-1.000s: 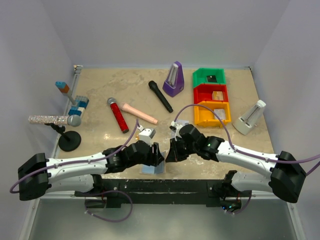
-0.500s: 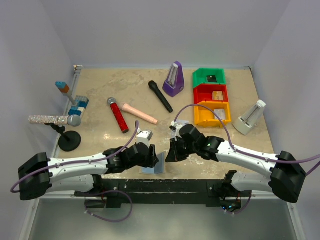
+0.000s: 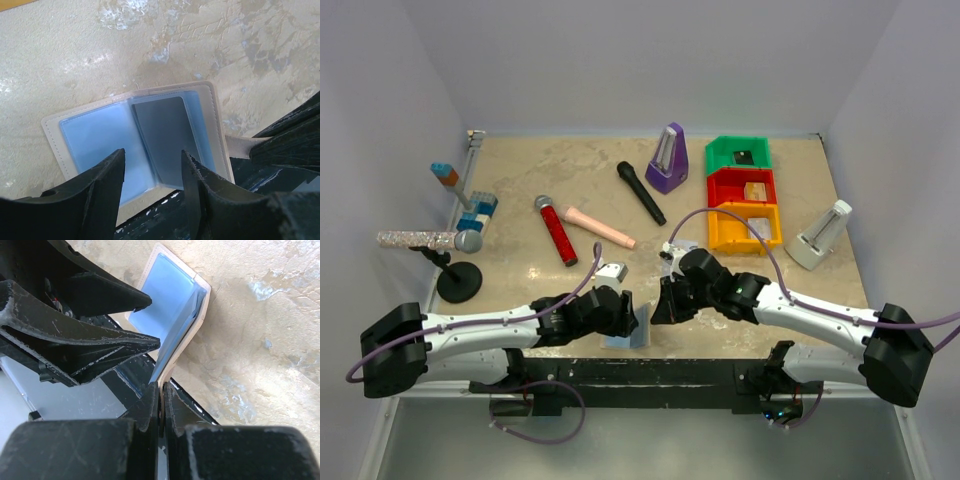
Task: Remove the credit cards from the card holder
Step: Remove the credit card from the card holder.
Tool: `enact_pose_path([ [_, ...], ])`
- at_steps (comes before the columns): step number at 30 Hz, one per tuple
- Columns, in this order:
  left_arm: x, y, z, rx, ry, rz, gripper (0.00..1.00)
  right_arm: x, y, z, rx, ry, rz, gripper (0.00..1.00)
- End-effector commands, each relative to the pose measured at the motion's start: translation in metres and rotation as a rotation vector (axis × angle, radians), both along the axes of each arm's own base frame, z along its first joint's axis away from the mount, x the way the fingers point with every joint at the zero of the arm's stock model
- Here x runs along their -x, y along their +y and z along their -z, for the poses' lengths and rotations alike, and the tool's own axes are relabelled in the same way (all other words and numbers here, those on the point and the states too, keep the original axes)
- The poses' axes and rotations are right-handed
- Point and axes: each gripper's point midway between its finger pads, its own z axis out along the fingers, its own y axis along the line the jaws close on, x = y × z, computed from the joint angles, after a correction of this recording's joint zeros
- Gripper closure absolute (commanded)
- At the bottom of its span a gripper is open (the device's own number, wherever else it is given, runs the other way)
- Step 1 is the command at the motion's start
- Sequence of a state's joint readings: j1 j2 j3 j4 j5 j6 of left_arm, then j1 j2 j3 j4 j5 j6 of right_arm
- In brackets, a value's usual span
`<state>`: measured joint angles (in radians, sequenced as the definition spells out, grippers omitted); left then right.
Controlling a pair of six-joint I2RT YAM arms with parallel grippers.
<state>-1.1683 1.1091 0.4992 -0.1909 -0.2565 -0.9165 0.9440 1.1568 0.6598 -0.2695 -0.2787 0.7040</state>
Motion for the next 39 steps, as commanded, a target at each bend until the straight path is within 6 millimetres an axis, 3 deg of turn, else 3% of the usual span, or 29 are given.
enact_pose_path([
  [1, -0.003, -0.020, -0.023, 0.086, -0.022, 0.011, 0.47, -0.003, 0.011, -0.020, -0.056, -0.037, -0.008, 1.00],
  [39, 0.001, -0.036, -0.024, 0.088, -0.008, 0.060, 0.46, -0.002, 0.014, -0.020, -0.060, -0.033, -0.022, 1.00],
])
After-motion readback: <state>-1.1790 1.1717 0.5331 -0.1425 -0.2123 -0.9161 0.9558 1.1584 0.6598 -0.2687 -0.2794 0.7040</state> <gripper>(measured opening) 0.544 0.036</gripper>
